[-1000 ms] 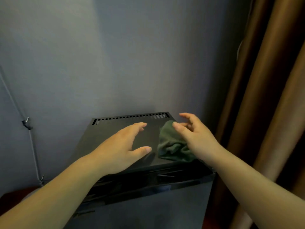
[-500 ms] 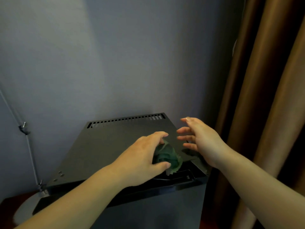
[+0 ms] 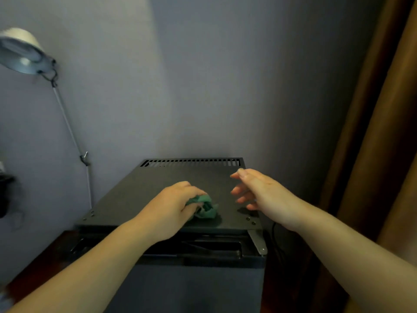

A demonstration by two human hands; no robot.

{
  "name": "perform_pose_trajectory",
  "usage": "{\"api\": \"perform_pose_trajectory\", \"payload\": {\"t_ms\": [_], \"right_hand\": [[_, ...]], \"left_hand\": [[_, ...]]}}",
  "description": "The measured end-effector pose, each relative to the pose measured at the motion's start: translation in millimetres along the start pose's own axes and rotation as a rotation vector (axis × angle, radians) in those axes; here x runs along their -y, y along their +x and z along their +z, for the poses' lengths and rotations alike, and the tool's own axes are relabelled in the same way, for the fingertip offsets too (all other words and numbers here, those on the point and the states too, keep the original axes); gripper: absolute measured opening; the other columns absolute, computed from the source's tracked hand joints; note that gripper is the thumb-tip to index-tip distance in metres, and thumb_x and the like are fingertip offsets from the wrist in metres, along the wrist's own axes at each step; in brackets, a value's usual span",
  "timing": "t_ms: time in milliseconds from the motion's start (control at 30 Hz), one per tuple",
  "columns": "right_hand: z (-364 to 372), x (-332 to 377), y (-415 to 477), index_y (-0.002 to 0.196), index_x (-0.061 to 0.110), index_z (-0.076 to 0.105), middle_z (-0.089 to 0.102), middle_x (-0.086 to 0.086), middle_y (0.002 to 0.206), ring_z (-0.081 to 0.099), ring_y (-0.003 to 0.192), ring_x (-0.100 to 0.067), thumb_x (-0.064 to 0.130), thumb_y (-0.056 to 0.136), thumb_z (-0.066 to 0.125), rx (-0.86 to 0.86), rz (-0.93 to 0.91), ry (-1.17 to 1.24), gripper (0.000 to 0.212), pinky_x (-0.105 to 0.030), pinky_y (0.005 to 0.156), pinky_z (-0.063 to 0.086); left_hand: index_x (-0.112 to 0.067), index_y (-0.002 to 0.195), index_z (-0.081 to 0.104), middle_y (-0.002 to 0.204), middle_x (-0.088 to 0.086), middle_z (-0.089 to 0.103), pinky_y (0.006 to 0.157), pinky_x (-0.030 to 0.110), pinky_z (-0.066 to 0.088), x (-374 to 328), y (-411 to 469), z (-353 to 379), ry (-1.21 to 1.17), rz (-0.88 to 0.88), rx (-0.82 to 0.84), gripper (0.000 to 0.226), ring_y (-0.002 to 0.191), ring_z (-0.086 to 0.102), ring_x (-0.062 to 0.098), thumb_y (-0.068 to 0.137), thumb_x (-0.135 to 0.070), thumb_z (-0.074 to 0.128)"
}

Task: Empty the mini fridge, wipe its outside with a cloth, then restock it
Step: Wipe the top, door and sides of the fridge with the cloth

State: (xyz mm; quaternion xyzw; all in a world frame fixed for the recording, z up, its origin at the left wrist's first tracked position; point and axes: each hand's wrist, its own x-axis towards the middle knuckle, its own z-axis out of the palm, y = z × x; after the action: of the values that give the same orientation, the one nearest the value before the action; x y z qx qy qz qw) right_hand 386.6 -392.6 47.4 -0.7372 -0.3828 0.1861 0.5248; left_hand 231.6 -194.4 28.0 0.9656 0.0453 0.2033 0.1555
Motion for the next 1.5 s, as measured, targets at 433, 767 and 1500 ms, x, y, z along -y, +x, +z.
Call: {"api": "perform_pose_trajectory", "payload": {"t_ms": [433,767,1500], "right_hand": [[64,32,40,0.111,0.028,0.064,0.070,0.002,0.101,0.070,0.092,-0.018,0.053,0.101,0.039,0.283,-0.180,-0.049,0.036,-0.045,0.095,0.053],[152,70,86,0.125,0.030,0.061,0.062,0.012,0.124,0.056,0.118,-0.011,0.061,0.100,0.038,0.423,-0.282,-0.483,0.046,-0.032,0.106,0.040],[291,86,146,0.153,0.038,0.033,0.018,0.012,0.165,0.016,0.151,-0.008,0.066,0.092,0.048,0.163,0.001,-0.977,0.069,-0.029,0.119,0.018]], "left_hand": [[-0.024,0.073,0.032,0.067,-0.003,0.041,0.054,0.041,0.033,25,-69,-44,0.290,-0.288,-0.199,0.037,0.062,0.043,0.017,0.100,-0.027,0.057],[-0.018,0.070,0.030,0.062,0.005,0.039,0.053,0.041,0.027,106,-124,-94,0.283,-0.548,-0.545,0.041,0.059,0.041,0.026,0.103,-0.029,0.051],[-0.030,0.119,0.055,0.110,-0.006,0.065,0.083,0.026,0.052,291,-84,1,-0.824,-0.439,-0.412,0.027,0.101,0.064,0.012,0.095,-0.028,0.067]]}}
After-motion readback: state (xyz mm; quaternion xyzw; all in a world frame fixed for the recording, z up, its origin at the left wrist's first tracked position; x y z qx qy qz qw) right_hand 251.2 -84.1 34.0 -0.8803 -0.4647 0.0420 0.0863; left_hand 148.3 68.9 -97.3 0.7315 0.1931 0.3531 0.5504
